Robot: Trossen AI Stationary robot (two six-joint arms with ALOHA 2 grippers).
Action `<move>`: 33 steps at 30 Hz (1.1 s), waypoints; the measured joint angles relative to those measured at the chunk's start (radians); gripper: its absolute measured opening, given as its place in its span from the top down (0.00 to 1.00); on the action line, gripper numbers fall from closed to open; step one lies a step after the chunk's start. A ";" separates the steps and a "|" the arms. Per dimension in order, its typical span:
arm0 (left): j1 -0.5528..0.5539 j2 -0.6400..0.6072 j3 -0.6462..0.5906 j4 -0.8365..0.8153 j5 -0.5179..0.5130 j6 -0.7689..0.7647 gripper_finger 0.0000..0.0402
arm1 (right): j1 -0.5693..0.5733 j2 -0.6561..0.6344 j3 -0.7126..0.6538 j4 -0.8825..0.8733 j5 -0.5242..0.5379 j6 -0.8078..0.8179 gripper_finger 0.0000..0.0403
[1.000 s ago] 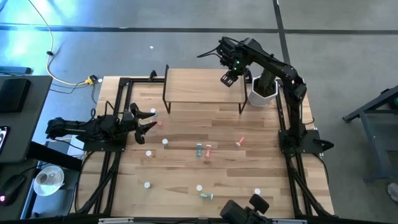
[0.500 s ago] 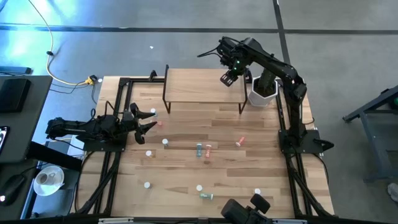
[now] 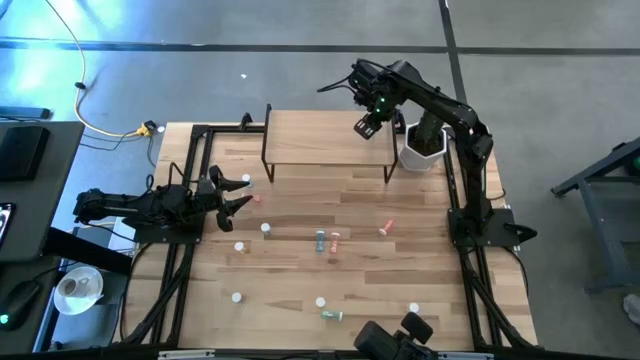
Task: Pick and place medicine bottles onto shelf by color
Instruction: Put the top right green pill bottle on the shelf, then put the top left yellow pill bottle on the shelf
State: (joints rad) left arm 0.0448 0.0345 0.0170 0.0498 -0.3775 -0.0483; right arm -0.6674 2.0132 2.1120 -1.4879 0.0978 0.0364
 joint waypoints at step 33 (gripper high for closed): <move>0.000 0.011 0.165 -0.137 0.006 0.000 0.51 | 0.024 -0.088 0.209 -0.008 -0.021 -0.078 0.50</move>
State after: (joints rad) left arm 0.0448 0.0451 0.1819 -0.0870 -0.3717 -0.0486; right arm -0.6437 1.9257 2.3211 -1.4957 0.0766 -0.0413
